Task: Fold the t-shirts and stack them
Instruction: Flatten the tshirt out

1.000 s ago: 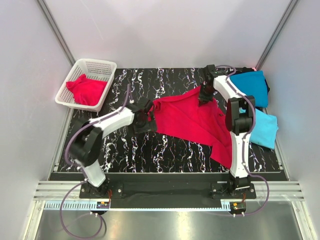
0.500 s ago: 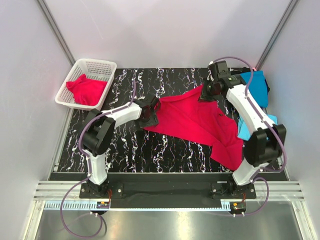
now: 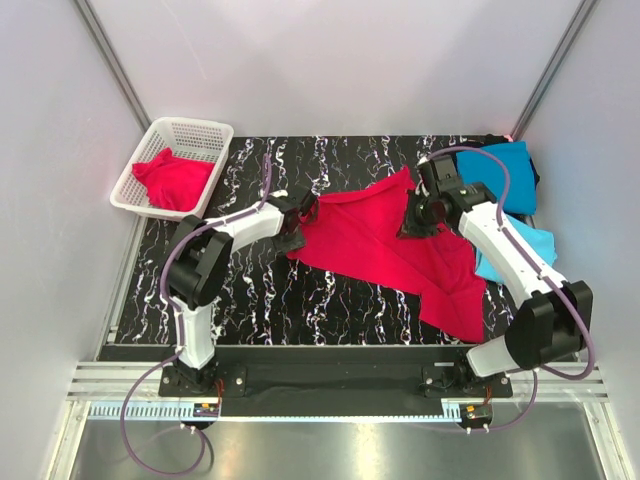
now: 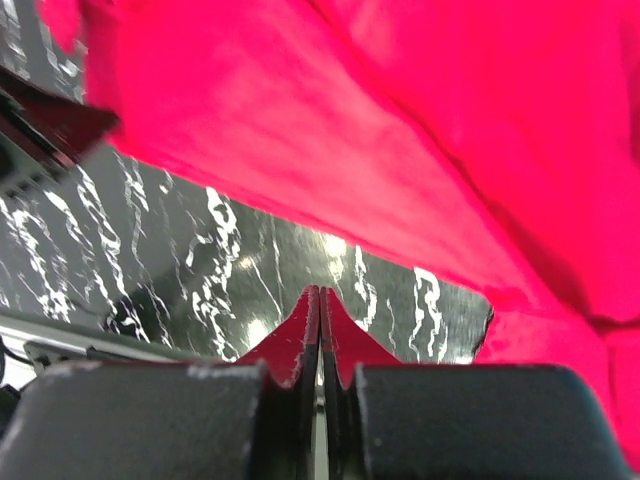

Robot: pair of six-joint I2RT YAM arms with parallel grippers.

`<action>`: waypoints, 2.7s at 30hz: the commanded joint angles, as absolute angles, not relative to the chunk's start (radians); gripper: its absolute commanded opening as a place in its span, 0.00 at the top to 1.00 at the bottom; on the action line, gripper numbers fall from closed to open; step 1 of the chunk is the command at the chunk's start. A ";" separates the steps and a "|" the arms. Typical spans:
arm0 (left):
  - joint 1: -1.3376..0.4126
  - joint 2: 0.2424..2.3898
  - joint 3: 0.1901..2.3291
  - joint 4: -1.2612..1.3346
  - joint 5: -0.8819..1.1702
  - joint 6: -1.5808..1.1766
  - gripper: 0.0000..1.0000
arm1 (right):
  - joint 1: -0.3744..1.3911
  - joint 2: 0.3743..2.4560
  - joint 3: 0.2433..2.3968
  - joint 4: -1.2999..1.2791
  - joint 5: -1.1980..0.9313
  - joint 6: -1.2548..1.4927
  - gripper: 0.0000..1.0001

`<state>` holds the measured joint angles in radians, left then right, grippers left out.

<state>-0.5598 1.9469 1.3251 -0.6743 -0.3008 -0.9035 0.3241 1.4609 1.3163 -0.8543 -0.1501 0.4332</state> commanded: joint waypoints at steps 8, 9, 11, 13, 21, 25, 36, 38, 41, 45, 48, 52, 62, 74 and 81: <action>-0.554 1.951 1.299 -0.646 -0.296 -0.913 0.76 | 0.350 1.290 1.027 -0.920 0.101 0.578 0.95; -0.552 1.947 1.290 -0.652 -0.316 -0.914 0.91 | 0.350 1.266 1.006 -0.920 0.107 0.597 0.95; -0.543 1.937 1.285 -0.660 -0.328 -0.923 1.00 | 0.350 1.246 0.964 -0.922 0.103 0.604 0.96; -0.531 1.936 1.282 -0.672 -0.345 -0.925 1.00 | 0.350 1.210 0.943 -0.923 0.089 0.617 0.95; -0.473 1.879 1.259 -0.752 -0.455 -0.994 1.00 | 0.367 1.193 0.922 -0.972 0.087 0.661 0.96; -0.434 1.844 1.230 -0.759 -0.479 -1.017 1.00 | 0.387 1.219 0.913 -0.988 0.092 0.692 0.97; -0.354 1.842 1.227 -0.810 -0.502 -1.031 1.00 | 0.606 1.262 0.716 -0.917 0.197 0.902 0.93; -0.336 1.827 1.220 -0.821 -0.511 -1.034 1.00 | 0.626 1.269 0.750 -0.948 0.247 0.939 0.92; -0.321 1.806 1.200 -0.828 -0.529 -1.037 1.00 | 0.626 1.293 0.794 -1.011 0.340 0.956 0.91; -0.295 1.760 1.172 -0.836 -0.554 -1.045 1.00 | 0.629 1.354 0.839 -1.078 0.445 0.971 0.92; -0.287 1.749 1.163 -0.839 -0.560 -1.045 1.00 | 0.640 1.411 0.842 -1.074 0.431 0.973 0.94; -0.273 1.727 1.154 -0.851 -0.568 -1.049 1.00 | 0.692 1.454 0.853 -1.077 0.436 1.000 0.85; -0.245 1.661 1.129 -0.867 -0.601 -1.046 1.00 | 0.825 1.522 0.900 -1.130 0.414 1.077 0.83; -0.245 1.638 1.121 -0.862 -0.569 -1.040 1.00 | 0.933 1.664 0.910 -1.129 0.350 1.169 0.64; -0.245 1.629 1.106 -0.850 -0.551 -1.031 1.00 | 0.976 1.710 0.910 -1.141 0.419 1.288 0.51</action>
<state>-0.2527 1.6718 1.1088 -0.8673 -0.5339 -1.0290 0.9588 1.6936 0.9085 -1.1683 0.3664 1.1702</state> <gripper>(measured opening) 0.024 0.474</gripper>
